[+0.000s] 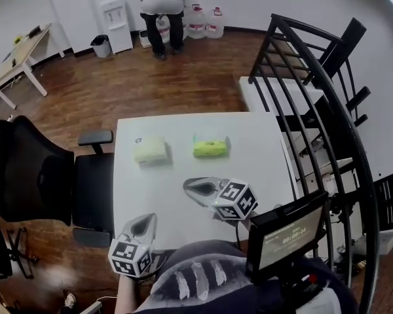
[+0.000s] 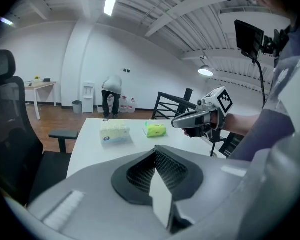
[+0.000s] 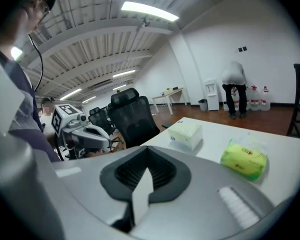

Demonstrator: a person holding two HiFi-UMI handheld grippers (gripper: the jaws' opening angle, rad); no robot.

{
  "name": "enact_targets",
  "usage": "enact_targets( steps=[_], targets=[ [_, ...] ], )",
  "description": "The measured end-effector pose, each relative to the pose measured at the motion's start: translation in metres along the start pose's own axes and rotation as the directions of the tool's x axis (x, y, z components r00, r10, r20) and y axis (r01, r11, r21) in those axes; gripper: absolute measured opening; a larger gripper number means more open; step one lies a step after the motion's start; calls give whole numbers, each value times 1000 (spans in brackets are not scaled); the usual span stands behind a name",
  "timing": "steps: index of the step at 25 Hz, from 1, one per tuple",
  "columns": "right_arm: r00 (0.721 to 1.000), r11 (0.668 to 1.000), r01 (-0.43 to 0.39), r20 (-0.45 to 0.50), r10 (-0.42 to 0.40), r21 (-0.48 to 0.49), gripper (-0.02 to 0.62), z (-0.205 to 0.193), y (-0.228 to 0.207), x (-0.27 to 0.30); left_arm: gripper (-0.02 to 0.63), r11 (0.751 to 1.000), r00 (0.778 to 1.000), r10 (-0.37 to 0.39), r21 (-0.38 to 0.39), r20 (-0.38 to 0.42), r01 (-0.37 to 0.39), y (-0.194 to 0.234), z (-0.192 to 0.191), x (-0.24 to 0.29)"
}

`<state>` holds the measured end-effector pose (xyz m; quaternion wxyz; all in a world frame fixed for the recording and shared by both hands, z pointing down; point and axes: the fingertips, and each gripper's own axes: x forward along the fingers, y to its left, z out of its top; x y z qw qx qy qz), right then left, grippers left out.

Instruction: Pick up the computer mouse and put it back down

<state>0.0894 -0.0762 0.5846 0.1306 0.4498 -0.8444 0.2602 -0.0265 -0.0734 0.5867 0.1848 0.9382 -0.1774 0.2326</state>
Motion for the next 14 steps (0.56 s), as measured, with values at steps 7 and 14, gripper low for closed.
enact_targets(
  steps=[7,14],
  targets=[
    [997,997,67,43,-68,42,5,10,-21,-15,17,1000,1000,-25,17,-15,26,-3,3,7],
    [994,992,104,28,-106,78,3,-3,-19,-24,17,998,997,-64,25,-45,65,-11,2,6]
  ],
)
